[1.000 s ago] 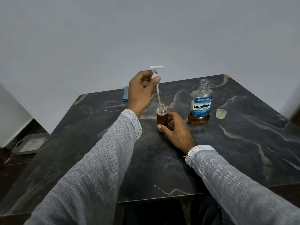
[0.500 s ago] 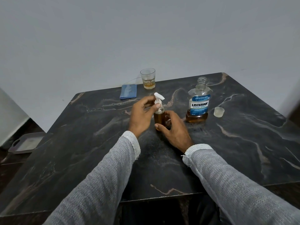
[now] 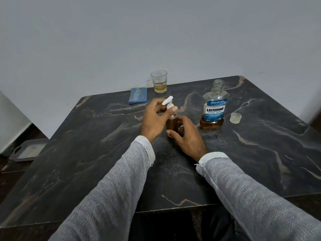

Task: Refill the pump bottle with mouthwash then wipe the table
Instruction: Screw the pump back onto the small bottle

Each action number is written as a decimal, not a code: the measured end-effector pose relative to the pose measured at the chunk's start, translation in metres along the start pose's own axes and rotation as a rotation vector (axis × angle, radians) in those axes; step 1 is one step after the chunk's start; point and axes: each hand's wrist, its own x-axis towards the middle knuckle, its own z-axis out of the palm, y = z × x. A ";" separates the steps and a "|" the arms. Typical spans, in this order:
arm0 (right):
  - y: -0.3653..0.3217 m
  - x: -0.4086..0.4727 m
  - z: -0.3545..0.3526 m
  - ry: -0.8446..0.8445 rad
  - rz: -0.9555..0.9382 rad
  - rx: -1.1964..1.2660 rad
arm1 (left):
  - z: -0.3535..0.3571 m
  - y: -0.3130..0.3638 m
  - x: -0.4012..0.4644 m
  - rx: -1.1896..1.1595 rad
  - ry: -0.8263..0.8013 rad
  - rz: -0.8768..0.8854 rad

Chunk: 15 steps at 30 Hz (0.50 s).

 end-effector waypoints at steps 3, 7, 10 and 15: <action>0.000 -0.001 -0.001 0.007 -0.006 -0.005 | 0.000 -0.001 0.001 0.006 -0.013 -0.006; -0.001 0.000 -0.001 0.007 -0.020 -0.019 | -0.008 -0.004 -0.001 0.035 -0.132 0.065; -0.001 0.000 -0.001 0.006 -0.022 -0.024 | -0.009 -0.007 -0.002 0.035 -0.147 0.062; -0.002 -0.001 0.000 0.006 -0.031 -0.020 | 0.002 -0.010 0.000 -0.029 -0.020 -0.016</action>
